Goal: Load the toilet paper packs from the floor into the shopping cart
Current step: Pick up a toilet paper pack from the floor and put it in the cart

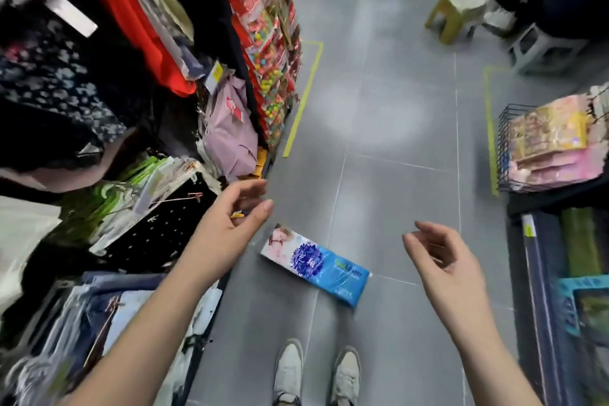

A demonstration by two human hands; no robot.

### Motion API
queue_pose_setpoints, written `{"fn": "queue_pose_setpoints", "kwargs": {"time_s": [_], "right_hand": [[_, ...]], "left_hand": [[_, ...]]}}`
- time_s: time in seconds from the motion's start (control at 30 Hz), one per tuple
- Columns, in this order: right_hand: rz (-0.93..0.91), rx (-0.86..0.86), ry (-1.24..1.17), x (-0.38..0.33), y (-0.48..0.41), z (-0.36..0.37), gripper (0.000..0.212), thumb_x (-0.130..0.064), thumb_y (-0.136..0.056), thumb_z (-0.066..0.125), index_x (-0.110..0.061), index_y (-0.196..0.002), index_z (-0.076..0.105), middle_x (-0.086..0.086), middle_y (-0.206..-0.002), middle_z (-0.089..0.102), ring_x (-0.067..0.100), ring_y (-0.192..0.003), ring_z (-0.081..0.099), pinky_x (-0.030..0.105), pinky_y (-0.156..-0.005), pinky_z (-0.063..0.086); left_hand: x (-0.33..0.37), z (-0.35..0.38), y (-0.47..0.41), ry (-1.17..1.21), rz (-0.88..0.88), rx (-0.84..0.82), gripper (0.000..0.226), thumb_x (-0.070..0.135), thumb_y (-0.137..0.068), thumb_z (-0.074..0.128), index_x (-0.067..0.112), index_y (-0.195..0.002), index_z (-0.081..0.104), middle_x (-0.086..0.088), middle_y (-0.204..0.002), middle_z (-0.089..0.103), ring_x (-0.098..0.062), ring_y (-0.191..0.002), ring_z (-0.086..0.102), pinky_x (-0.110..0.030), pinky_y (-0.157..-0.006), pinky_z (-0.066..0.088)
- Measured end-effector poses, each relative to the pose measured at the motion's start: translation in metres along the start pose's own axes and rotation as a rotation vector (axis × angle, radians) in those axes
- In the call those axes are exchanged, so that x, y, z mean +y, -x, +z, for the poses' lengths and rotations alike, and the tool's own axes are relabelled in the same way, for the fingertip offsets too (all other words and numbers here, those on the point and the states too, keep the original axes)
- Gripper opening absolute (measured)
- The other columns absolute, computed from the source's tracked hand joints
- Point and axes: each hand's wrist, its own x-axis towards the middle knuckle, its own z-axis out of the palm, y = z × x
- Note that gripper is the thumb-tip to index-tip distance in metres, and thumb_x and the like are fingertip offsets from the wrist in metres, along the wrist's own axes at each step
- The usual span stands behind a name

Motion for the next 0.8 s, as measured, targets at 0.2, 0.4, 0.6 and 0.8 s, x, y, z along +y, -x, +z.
{"fn": "queue_pose_setpoints", "kwargs": {"time_s": [0.2,0.4,0.6,0.8], "right_hand": [[0.153,0.017,0.064,0.128,-0.064,0.044,0.023,-0.032,-0.091,0.073,-0.031,-0.114,0.066,-0.012,-0.101,0.071,-0.015,-0.081,0.063,0.012,-0.069,0.046],[0.274,0.019,0.098,0.296,-0.111,0.109,0.029,-0.040,-0.088,0.075,-0.033,-0.114,0.064,-0.017,-0.095,0.071,-0.012,-0.080,0.063,0.023,-0.070,0.047],[0.313,0.023,0.140,0.431,-0.145,0.160,0.033,-0.043,-0.087,0.076,-0.031,-0.115,0.062,-0.012,-0.099,0.071,-0.012,-0.074,0.062,0.023,-0.071,0.046],[0.356,0.043,0.206,0.518,-0.172,0.189,0.041,-0.049,-0.084,0.075,-0.031,-0.118,0.060,-0.010,-0.103,0.072,-0.016,-0.073,0.062,0.026,-0.076,0.048]], "left_hand": [[-0.144,0.060,-0.057,-0.021,-0.144,-0.009,0.060,0.045,-0.079,0.064,0.019,-0.133,0.057,0.007,-0.124,0.065,0.003,-0.110,0.064,-0.011,-0.088,0.050],[-0.316,0.119,-0.111,-0.123,-0.214,-0.087,0.051,0.047,-0.087,0.072,0.027,-0.130,0.054,0.013,-0.125,0.061,0.018,-0.099,0.060,-0.008,-0.087,0.047],[-0.459,0.163,-0.150,-0.201,-0.257,-0.081,0.075,0.068,-0.072,0.071,0.028,-0.132,0.054,0.013,-0.123,0.064,0.000,-0.107,0.065,-0.030,-0.097,0.052],[-0.548,0.195,-0.180,-0.298,-0.333,-0.114,0.071,0.053,-0.085,0.074,0.018,-0.141,0.049,0.003,-0.129,0.063,-0.002,-0.101,0.065,-0.033,-0.096,0.053]]}}
